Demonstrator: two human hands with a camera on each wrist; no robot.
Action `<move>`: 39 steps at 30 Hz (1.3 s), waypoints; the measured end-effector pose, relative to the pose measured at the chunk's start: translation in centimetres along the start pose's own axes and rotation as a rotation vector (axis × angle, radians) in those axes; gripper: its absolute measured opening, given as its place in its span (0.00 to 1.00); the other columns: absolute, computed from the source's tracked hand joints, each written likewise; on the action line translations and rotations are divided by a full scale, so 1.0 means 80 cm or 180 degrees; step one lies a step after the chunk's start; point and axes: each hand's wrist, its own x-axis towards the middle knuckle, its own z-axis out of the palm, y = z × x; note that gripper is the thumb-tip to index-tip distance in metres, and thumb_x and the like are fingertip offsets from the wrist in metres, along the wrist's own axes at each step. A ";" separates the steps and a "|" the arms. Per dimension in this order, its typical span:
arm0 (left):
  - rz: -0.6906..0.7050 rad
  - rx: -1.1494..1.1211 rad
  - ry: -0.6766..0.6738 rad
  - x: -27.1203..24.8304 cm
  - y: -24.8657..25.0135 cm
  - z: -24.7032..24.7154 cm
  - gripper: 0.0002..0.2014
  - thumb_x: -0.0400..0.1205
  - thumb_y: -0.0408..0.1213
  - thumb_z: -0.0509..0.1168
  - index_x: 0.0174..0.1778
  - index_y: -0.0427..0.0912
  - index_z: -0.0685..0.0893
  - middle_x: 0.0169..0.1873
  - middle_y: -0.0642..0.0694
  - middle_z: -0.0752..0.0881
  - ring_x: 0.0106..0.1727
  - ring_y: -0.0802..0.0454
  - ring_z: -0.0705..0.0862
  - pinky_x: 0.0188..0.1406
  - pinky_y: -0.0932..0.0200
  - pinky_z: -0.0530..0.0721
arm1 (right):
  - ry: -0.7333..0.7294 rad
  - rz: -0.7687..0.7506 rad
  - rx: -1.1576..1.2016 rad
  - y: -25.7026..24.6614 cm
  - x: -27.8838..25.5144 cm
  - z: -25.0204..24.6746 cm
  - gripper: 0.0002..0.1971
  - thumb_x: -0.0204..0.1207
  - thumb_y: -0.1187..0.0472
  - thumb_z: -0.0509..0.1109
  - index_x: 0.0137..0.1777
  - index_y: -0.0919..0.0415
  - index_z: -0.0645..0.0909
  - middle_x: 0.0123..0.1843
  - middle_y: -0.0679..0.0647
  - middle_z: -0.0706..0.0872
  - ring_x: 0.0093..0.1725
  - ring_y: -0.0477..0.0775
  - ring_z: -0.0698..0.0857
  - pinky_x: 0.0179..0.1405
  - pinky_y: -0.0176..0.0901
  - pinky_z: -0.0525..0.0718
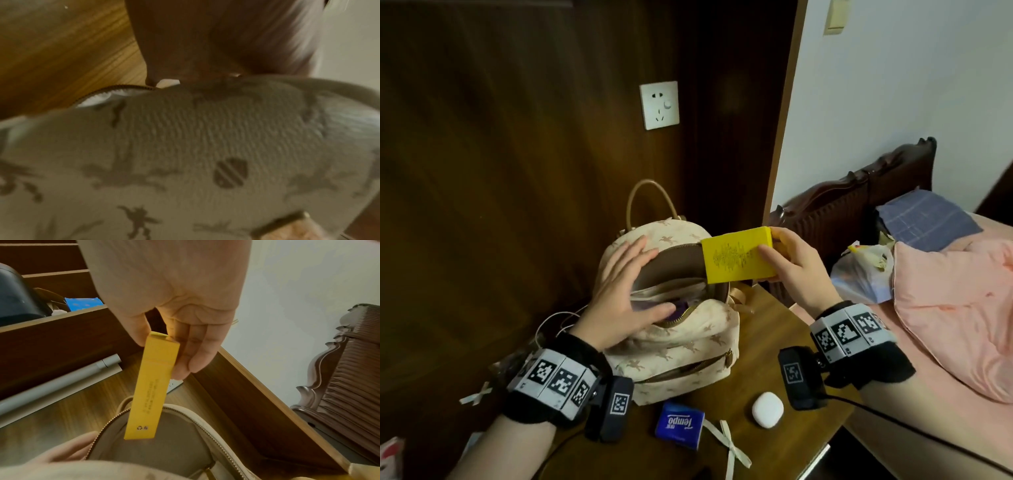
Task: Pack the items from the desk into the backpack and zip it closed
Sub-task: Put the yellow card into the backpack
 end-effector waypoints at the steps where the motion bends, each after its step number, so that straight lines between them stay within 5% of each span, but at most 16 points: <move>1: 0.0021 0.0050 -0.0102 -0.002 0.001 0.000 0.44 0.63 0.67 0.65 0.76 0.64 0.58 0.81 0.65 0.48 0.80 0.67 0.40 0.78 0.56 0.42 | 0.0021 -0.0022 0.0037 0.005 0.003 -0.001 0.11 0.80 0.53 0.66 0.61 0.48 0.75 0.52 0.45 0.84 0.54 0.47 0.85 0.46 0.46 0.88; 4: 0.0024 0.0405 -0.0362 -0.005 0.005 0.002 0.52 0.59 0.71 0.66 0.79 0.64 0.51 0.81 0.65 0.40 0.80 0.64 0.34 0.78 0.50 0.41 | 0.0127 -0.0215 0.0021 0.014 0.006 -0.002 0.17 0.75 0.45 0.64 0.60 0.50 0.76 0.51 0.42 0.83 0.51 0.39 0.83 0.44 0.30 0.80; 7: 0.0025 0.0740 -0.0411 -0.005 0.004 0.005 0.54 0.59 0.75 0.61 0.80 0.63 0.48 0.81 0.64 0.37 0.81 0.61 0.33 0.77 0.45 0.41 | 0.0223 -0.0564 -0.0381 0.021 -0.003 0.010 0.22 0.74 0.40 0.57 0.61 0.52 0.75 0.47 0.38 0.81 0.47 0.36 0.82 0.41 0.26 0.78; 14: -0.0084 0.0901 -0.0445 -0.009 0.009 0.008 0.54 0.60 0.76 0.59 0.81 0.62 0.48 0.81 0.63 0.36 0.81 0.59 0.33 0.77 0.38 0.41 | -0.0108 -0.0455 -0.1146 0.045 -0.014 0.050 0.20 0.80 0.47 0.63 0.66 0.58 0.74 0.41 0.51 0.84 0.39 0.50 0.83 0.42 0.50 0.83; 18: -0.0133 0.1012 -0.0462 -0.014 0.011 0.008 0.53 0.61 0.78 0.56 0.81 0.63 0.47 0.81 0.63 0.36 0.81 0.60 0.32 0.77 0.38 0.42 | -0.0399 -0.0172 -0.1797 0.045 -0.007 0.056 0.24 0.79 0.46 0.63 0.70 0.58 0.73 0.37 0.51 0.83 0.35 0.51 0.83 0.38 0.42 0.81; 24: -0.0351 0.1086 -0.0459 -0.017 0.011 0.013 0.50 0.63 0.77 0.53 0.80 0.66 0.43 0.80 0.64 0.33 0.80 0.61 0.30 0.78 0.34 0.39 | -0.0640 -0.0436 -0.2320 0.035 0.005 0.053 0.24 0.77 0.44 0.64 0.69 0.54 0.76 0.43 0.54 0.87 0.41 0.55 0.86 0.44 0.49 0.85; 29: -0.0484 0.1191 -0.0568 -0.016 0.014 0.017 0.51 0.63 0.76 0.51 0.81 0.63 0.39 0.78 0.63 0.28 0.78 0.60 0.25 0.76 0.34 0.32 | -0.1215 -0.0754 -0.2385 0.023 0.010 0.043 0.22 0.77 0.44 0.65 0.69 0.51 0.77 0.41 0.47 0.87 0.37 0.48 0.84 0.35 0.33 0.77; 39: -0.0498 0.1310 -0.0628 -0.020 0.016 0.019 0.49 0.66 0.76 0.48 0.79 0.64 0.33 0.77 0.61 0.25 0.77 0.59 0.22 0.75 0.34 0.29 | -0.1247 0.0169 -0.3670 -0.015 0.010 0.091 0.11 0.79 0.57 0.60 0.52 0.60 0.82 0.37 0.54 0.78 0.39 0.60 0.80 0.34 0.43 0.73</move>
